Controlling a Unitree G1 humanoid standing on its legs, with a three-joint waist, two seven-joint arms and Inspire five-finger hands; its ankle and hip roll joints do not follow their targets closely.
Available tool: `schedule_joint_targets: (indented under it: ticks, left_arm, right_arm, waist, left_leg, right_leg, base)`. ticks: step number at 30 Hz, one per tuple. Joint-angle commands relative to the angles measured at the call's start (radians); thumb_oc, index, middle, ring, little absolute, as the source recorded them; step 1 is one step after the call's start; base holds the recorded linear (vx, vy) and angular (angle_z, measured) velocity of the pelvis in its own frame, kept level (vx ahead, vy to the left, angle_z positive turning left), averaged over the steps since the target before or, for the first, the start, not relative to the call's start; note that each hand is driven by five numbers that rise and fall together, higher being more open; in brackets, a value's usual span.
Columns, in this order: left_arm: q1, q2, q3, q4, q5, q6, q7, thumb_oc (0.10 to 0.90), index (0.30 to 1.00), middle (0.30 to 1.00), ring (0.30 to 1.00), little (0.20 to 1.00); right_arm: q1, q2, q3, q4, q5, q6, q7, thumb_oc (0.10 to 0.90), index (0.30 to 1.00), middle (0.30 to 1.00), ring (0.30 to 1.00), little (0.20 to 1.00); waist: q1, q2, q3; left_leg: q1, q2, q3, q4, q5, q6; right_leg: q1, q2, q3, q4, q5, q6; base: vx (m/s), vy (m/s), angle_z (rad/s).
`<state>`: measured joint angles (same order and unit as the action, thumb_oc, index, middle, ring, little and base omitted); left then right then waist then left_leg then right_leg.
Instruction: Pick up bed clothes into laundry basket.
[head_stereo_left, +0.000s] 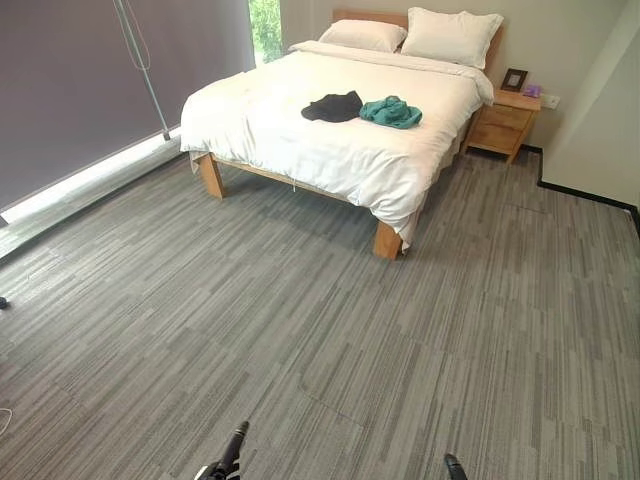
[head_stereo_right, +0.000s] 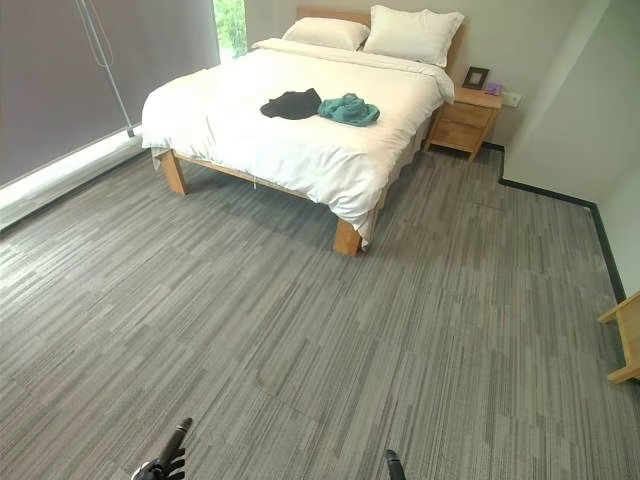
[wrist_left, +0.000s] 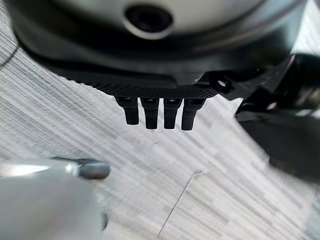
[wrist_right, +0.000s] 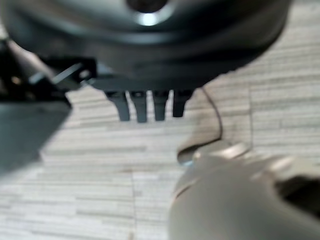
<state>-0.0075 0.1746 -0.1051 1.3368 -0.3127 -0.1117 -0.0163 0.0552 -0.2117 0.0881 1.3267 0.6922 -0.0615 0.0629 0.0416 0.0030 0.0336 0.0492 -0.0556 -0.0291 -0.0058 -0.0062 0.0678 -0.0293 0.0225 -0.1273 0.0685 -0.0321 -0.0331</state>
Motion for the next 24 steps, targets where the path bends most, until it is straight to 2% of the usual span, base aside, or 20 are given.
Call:
schedule_joint_targets:
  ticks: [1,4,7,8,9,10,12,15,17,20,23,24]
  left_arm:
    - [-0.029,0.017,0.019,0.054,0.016,-0.025,0.003,0.8,0.9,0.9,0.9,0.9]
    - [-0.025,0.031,0.027,0.021,-0.008,-0.045,0.016,0.8,0.9,0.9,0.9,0.9]
    - [-0.032,0.05,0.02,-0.043,-0.021,-0.059,0.029,0.8,0.9,0.9,0.9,0.9]
    - [-0.031,0.08,0.014,-0.202,-0.067,-0.075,0.036,0.8,0.9,0.9,0.9,0.9]
    - [-0.029,0.08,0.014,-0.205,-0.067,-0.074,0.037,0.8,0.9,0.9,0.9,0.9]
    - [-0.007,0.104,0.015,-0.364,-0.103,-0.088,0.038,0.8,0.9,0.9,0.9,0.9]
    - [0.014,0.147,0.018,-0.578,-0.101,-0.107,0.046,0.8,0.9,0.9,0.9,0.9]
    - [0.023,0.228,0.067,-0.839,0.005,-0.143,0.104,0.8,0.9,0.9,0.9,0.9]
    - [0.003,0.229,0.096,-0.905,-0.009,-0.135,0.127,0.8,0.9,0.9,0.9,0.9]
    - [0.0,0.219,0.11,-0.958,-0.04,-0.125,0.125,0.8,0.9,0.9,0.9,0.9]
    - [0.015,0.198,0.123,-1.03,-0.06,-0.111,0.114,0.8,0.9,0.9,0.9,0.9]
    - [0.025,0.193,0.13,-1.039,-0.073,-0.112,0.114,0.8,0.9,0.9,0.9,0.9]
  right_arm:
    - [-0.051,0.002,-0.025,0.016,0.027,-0.045,0.009,0.8,0.9,0.9,0.9,0.9]
    - [-0.051,0.005,-0.044,-0.022,0.089,-0.058,0.007,0.8,0.9,0.9,0.9,0.9]
    - [-0.058,-0.008,-0.027,-0.083,0.053,-0.071,0.001,0.8,0.9,0.9,0.9,0.9]
    - [-0.058,-0.051,0.006,-0.259,-0.029,-0.09,-0.022,0.8,0.9,0.9,0.9,0.9]
    - [-0.055,-0.051,0.006,-0.262,-0.03,-0.089,-0.023,0.8,0.9,0.9,0.9,0.9]
    - [-0.041,-0.093,0.016,-0.43,-0.094,-0.1,-0.043,0.8,0.9,0.9,0.9,0.9]
    - [-0.036,-0.151,0.002,-0.626,-0.172,-0.116,-0.07,0.8,0.9,0.9,0.9,0.9]
    - [-0.04,-0.199,-0.054,-0.872,-0.229,-0.161,-0.091,0.8,0.9,0.9,0.9,0.9]
    - [-0.047,-0.21,-0.066,-0.953,-0.255,-0.156,-0.095,0.8,0.9,0.9,0.9,0.9]
    - [-0.039,-0.211,-0.067,-0.975,-0.272,-0.143,-0.094,0.8,0.9,0.9,0.9,0.9]
    - [-0.012,-0.184,-0.056,-1.004,-0.263,-0.119,-0.075,0.8,0.9,0.9,0.9,0.9]
    - [-0.008,-0.174,-0.054,-1.015,-0.256,-0.119,-0.073,0.8,0.9,0.9,0.9,0.9]
  waist:
    - [0.03,-0.027,0.023]
    - [0.035,-0.026,0.015]
    - [0.038,-0.027,0.017]
    - [0.038,-0.028,0.022]
    - [0.038,-0.027,0.022]
    - [0.037,-0.026,0.026]
    - [0.034,-0.025,0.031]
    - [0.032,-0.026,0.032]
    - [0.03,-0.029,0.032]
    - [0.028,-0.03,0.035]
    - [0.026,-0.033,0.049]
    - [0.028,-0.034,0.056]
  left_leg:
    - [-0.01,0.035,-0.111,-0.081,0.022,-0.095]
    - [-0.003,0.031,-0.118,-0.081,0.019,-0.093]
    - [0.0,0.031,-0.122,-0.081,0.02,-0.094]
    - [-0.003,0.032,-0.125,-0.081,0.024,-0.094]
    - [-0.001,0.032,-0.125,-0.081,0.023,-0.094]
    - [-0.001,0.033,-0.125,-0.081,0.025,-0.095]
    - [-0.001,0.033,-0.123,-0.081,0.027,-0.094]
    - [0.008,0.035,-0.116,-0.081,0.02,-0.09]
    - [0.001,0.034,-0.115,-0.081,0.028,-0.09]
    - [0.007,0.036,-0.115,-0.081,0.02,-0.09]
    - [0.002,0.039,-0.111,-0.081,0.026,-0.09]
    - [0.009,0.044,-0.106,-0.075,0.013,-0.089]
  right_leg:
    - [0.101,-0.123,0.082,-0.142,0.05,0.162]
    - [0.114,-0.126,0.078,-0.146,0.046,0.162]
    - [0.117,-0.127,0.076,-0.146,0.046,0.163]
    - [0.114,-0.126,0.077,-0.144,0.048,0.165]
    - [0.115,-0.126,0.077,-0.144,0.047,0.164]
    - [0.114,-0.125,0.077,-0.143,0.049,0.166]
    - [0.11,-0.125,0.08,-0.139,0.05,0.169]
    - [0.113,-0.126,0.091,-0.137,0.048,0.172]
    - [0.106,-0.126,0.093,-0.136,0.055,0.171]
    - [0.115,-0.124,0.095,-0.141,0.048,0.17]
    - [0.105,-0.124,0.099,-0.144,0.058,0.169]
    - [0.11,-0.125,0.1,-0.146,0.051,0.169]
  base:
    - [0.02,0.008,0.13]
    - [0.05,0.008,0.08]
    - [0.01,0.0,0.06]
    - [0.0,0.0,0.0]
    - [0.0,0.0,0.0]
    - [0.0,0.0,0.0]
    - [-0.02,0.004,0.0]
    - [0.01,0.008,-0.03]
    - [0.01,0.02,-0.15]
    - [0.02,0.008,-0.05]
    - [0.04,0.03,0.0]
    - [0.04,0.025,-0.05]
